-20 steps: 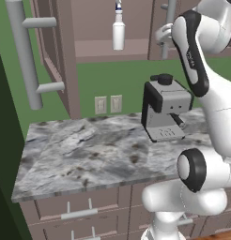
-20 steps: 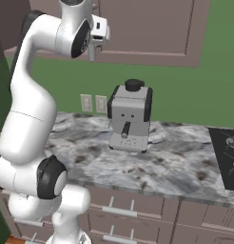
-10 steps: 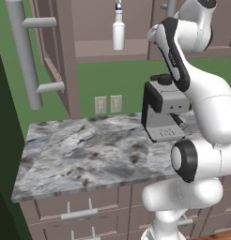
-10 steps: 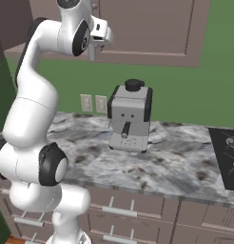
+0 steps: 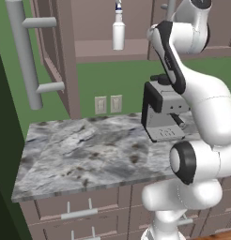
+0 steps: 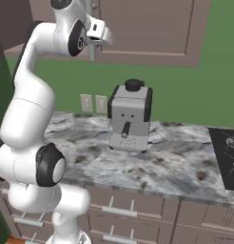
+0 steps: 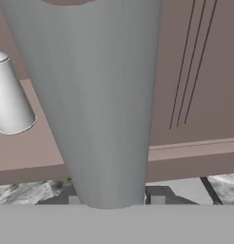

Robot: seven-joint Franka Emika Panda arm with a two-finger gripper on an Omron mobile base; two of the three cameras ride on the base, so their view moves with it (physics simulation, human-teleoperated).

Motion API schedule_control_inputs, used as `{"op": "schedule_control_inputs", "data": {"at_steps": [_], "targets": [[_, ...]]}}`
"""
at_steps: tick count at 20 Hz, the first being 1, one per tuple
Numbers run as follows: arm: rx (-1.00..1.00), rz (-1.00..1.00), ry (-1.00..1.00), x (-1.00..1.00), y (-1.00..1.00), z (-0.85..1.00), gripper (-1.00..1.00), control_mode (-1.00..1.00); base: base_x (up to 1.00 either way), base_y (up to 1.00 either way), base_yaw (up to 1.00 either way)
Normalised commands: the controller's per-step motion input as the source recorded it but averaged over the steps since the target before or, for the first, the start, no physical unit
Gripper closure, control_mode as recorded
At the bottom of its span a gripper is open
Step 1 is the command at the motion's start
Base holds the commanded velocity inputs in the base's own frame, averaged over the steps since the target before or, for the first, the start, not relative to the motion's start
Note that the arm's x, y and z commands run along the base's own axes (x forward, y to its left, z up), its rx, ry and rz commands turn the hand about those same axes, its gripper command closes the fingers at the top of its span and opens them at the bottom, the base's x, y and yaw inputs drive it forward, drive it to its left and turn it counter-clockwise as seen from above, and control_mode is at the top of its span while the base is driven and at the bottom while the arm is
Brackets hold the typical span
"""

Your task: Open the cabinet. Pick the spray and place it next to the sink. Then close the cabinet.

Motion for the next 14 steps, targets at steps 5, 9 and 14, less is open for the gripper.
{"op": "schedule_control_inputs", "data": {"at_steps": [5, 9, 14], "targets": [[0.00, 0.00, 0.00, -0.18, -0.18, -0.05, 1.00, -1.00, 0.00, 0.00, 0.00], [0.00, 0.00, -0.04, -0.47, -0.24, 0.00, 1.00, -1.00, 0.00, 0.00, 0.00], [0.00, 0.00, -0.06, -0.61, -0.29, 0.00, 1.00, -1.00, 0.00, 0.00, 0.00]]}}
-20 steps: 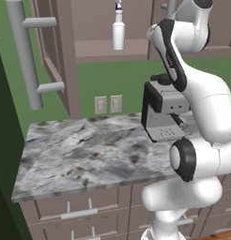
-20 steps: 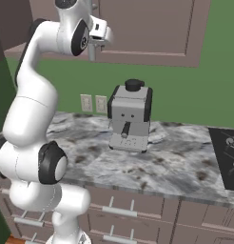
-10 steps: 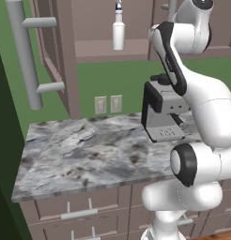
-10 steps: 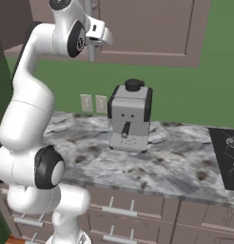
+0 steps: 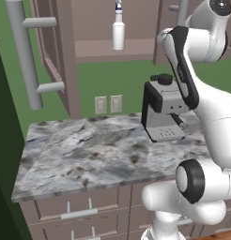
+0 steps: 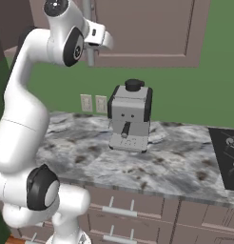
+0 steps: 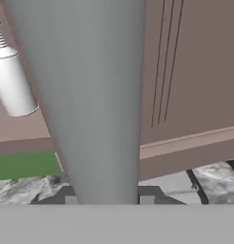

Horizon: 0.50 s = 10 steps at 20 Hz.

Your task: Open the cabinet. Pick the spray and place it next to the sink. Then close the cabinet.

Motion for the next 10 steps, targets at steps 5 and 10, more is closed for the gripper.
{"op": "schedule_control_inputs", "data": {"at_steps": [5, 10], "targets": [[0.03, 0.00, -0.05, -0.65, -0.40, 0.04, 1.00, -1.00, 0.00, 0.00, 0.00], [0.09, 0.00, -0.03, -0.64, -0.55, 0.07, 1.00, -1.00, 0.00, 0.00, 0.00]]}}
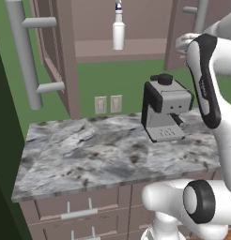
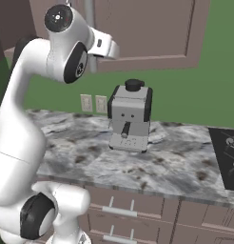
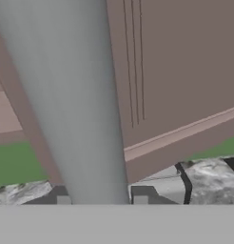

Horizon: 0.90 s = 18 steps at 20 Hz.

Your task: Open the cabinet. Pick the spray and place it next to the sink. Then close the cabinet.

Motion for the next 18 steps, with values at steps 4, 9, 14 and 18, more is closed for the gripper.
{"op": "schedule_control_inputs", "data": {"at_steps": [4, 9, 14, 18], "targets": [[0.14, 0.00, -0.02, -0.65, -0.64, 0.10, 1.00, -1.00, 0.00, 0.00, 0.00], [0.15, 0.01, 0.00, -0.62, -0.69, 0.13, 1.00, -1.00, 0.00, 0.00, 0.00], [0.14, 0.02, 0.00, -0.60, -0.68, 0.12, 1.00, -1.00, 0.00, 0.00, 0.00], [0.03, -0.01, -0.06, -0.32, -0.24, -0.07, -1.00, -1.00, 0.00, 0.00, 0.00]]}}
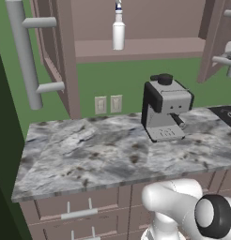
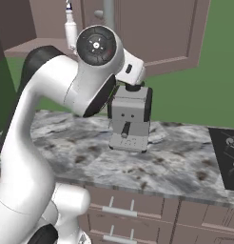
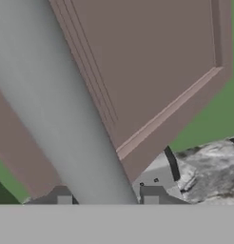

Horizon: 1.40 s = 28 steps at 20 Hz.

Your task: Open the cabinet. Pick the spray and place it next to the sink. Then close the cabinet.

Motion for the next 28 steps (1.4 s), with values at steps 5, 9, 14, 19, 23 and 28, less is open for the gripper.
{"op": "schedule_control_inputs", "data": {"at_steps": [5, 9, 14, 19, 23, 28], "targets": [[0.08, -0.04, -0.04, -0.46, -0.20, 0.00, -1.00, -1.00, 0.00, 0.00, 0.00], [0.05, -0.12, -0.11, -0.72, -0.19, -0.06, -1.00, -1.00, 0.00, 0.00, 0.00], [0.03, -0.20, -0.10, -0.66, 0.02, -0.05, -1.00, -1.00, 0.00, 0.00, 0.00], [0.10, -0.28, -0.01, -0.47, 0.28, -0.05, -1.00, -1.00, 0.00, 0.00, 0.00], [0.13, -0.19, 0.00, -0.22, 0.48, -0.06, -1.00, -1.00, 0.00, 0.00, 0.00], [0.18, -0.01, 0.01, -0.01, 0.53, -0.01, -1.00, -1.00, 0.00, 0.00, 0.00]]}}
